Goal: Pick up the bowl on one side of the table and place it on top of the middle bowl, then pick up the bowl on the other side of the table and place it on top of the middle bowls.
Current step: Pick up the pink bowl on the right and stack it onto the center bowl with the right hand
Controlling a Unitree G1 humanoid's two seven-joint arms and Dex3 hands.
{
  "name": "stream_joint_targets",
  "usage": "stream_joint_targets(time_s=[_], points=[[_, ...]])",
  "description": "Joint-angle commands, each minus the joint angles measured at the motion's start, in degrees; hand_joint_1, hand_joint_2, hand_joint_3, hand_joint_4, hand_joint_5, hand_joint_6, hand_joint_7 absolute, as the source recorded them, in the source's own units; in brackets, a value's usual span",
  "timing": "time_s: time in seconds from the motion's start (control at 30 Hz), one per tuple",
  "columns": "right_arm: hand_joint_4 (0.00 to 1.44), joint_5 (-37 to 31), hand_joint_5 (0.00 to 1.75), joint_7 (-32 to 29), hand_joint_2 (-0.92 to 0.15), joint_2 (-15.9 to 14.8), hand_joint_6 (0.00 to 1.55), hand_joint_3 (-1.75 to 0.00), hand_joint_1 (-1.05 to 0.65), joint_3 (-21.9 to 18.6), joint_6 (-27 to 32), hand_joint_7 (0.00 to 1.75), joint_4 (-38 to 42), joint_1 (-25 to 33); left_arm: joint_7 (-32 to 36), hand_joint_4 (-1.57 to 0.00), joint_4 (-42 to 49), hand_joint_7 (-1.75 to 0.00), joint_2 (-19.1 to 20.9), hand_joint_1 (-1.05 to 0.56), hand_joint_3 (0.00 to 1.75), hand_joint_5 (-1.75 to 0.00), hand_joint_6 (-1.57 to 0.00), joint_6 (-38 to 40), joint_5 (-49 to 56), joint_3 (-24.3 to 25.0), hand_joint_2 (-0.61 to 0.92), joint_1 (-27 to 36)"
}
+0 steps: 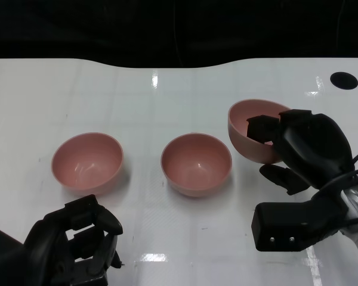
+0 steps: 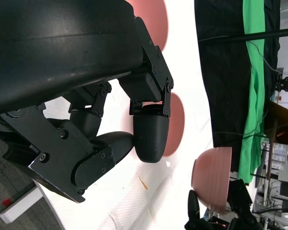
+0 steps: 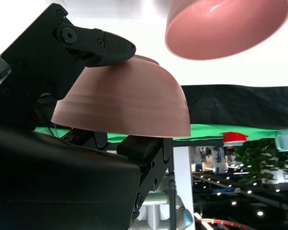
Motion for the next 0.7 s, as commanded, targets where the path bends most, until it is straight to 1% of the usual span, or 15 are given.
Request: stream_joint_targets(time_s=[0.03,0.07,0.1,0.13,0.17,0.23,0.27,0.3,0.4,0.43,0.47,0.53,0.63,0.7], points=[[0.94,0.3,1.75,2.8,-0.35,-0.6,0.78,-1.13,-0.19,-0.7,0.4,1.51,-2.1,-0.2,0.3,-0.81,0.3,-1.39,0.4,-0.17,1.23,-1.63,-0.83,-0.7,0.3,0.1,0.43,-0.4],[0.94,0.2,1.75,3.9,-0.35,-0.5,0.77,-1.14,-0.20,-0.6,0.6,1.52,-2.6,-0.4,0.2,-0.81,0.4,-1.39,0.4,-0.17,1.23,-1.63,-0.83,-0.8,0.3,0.1,0.43,-0.4],[0.92,0.0,1.75,4.6,-0.37,-0.4,0.82,-1.06,-0.20,-0.6,0.7,1.29,-2.9,-0.6,0.1,-0.81,0.5,-1.39,0.5,-0.17,1.23,-1.62,-0.83,-0.9,0.4,0.1,0.43,-0.4],[0.91,0.4,1.75,5.0,-0.39,-0.2,0.86,-1.02,-0.20,-0.6,0.2,1.20,-3.1,-0.8,0.1,-0.81,0.6,-1.38,0.5,-0.17,1.22,-1.62,-0.83,-1.2,0.5,0.1,0.44,-0.4],[0.91,0.7,1.75,5.3,-0.39,0.1,0.89,-0.99,-0.19,-0.6,-0.2,1.15,-3.1,-0.9,0.1,-0.81,0.7,-1.38,0.5,-0.18,1.21,-1.62,-0.83,-1.3,0.6,0.1,0.44,-0.4],[0.91,0.7,1.75,5.8,-0.39,0.6,0.93,-0.97,-0.18,-0.5,-0.5,1.12,-3.1,-1.3,0.1,-0.81,0.7,-1.38,0.4,-0.18,1.19,-1.62,-0.83,-1.5,0.6,0.0,0.45,-0.4],[0.91,0.3,1.75,6.1,-0.41,0.9,0.94,-0.96,-0.19,-0.2,-0.2,1.06,-3.1,-1.6,0.1,-0.82,0.7,-1.38,0.4,-0.18,1.19,-1.62,-0.84,-1.4,0.5,0.0,0.45,-0.4],[0.90,-0.1,1.75,6.2,-0.42,1.2,0.93,-0.94,-0.20,-0.1,-0.2,1.08,-2.9,-1.9,0.1,-0.82,0.8,-1.38,0.3,-0.18,1.19,-1.62,-0.84,-1.4,0.4,0.0,0.45,-0.4],[0.91,-0.4,1.75,5.9,-0.43,2.1,0.85,-0.96,-0.22,0.5,-1.0,1.36,-1.6,-2.9,0.3,-0.82,0.6,-1.38,0.3,-0.17,1.21,-1.62,-0.84,-1.1,0.4,-0.1,0.45,-0.4],[0.91,-0.3,1.75,5.6,-0.42,2.4,0.84,-0.96,-0.22,0.7,-1.7,1.40,-0.9,-3.4,0.2,-0.82,0.6,-1.38,0.3,-0.17,1.22,-1.62,-0.84,-1.2,0.3,-0.1,0.44,-0.4],[0.91,-0.2,1.75,5.0,-0.42,2.7,0.83,-0.94,-0.21,0.9,-2.7,1.40,0.1,-3.9,0.2,-0.82,0.6,-1.38,0.2,-0.17,1.23,-1.62,-0.84,-1.2,0.4,-0.1,0.44,-0.4],[0.92,-0.3,1.75,4.1,-0.44,3.2,0.88,-0.91,-0.21,1.2,-3.9,1.26,1.6,-4.7,0.3,-0.82,0.5,-1.38,0.2,-0.17,1.24,-1.62,-0.84,-1.3,0.4,-0.2,0.43,-0.3],[0.92,-0.7,1.75,3.3,-0.46,4.0,0.89,-0.90,-0.22,1.8,-4.4,1.23,3.4,-5.7,0.4,-0.82,0.2,-1.38,0.2,-0.18,1.24,-1.63,-0.84,-1.2,0.6,-0.4,0.42,-0.1],[0.91,-1.0,1.75,2.8,-0.51,4.6,0.92,-0.81,-0.22,2.2,-4.5,1.05,4.7,-6.4,0.5,-0.82,0.0,-1.38,0.3,-0.18,1.23,-1.63,-0.84,-1.1,0.8,-0.5,0.43,0.0]])
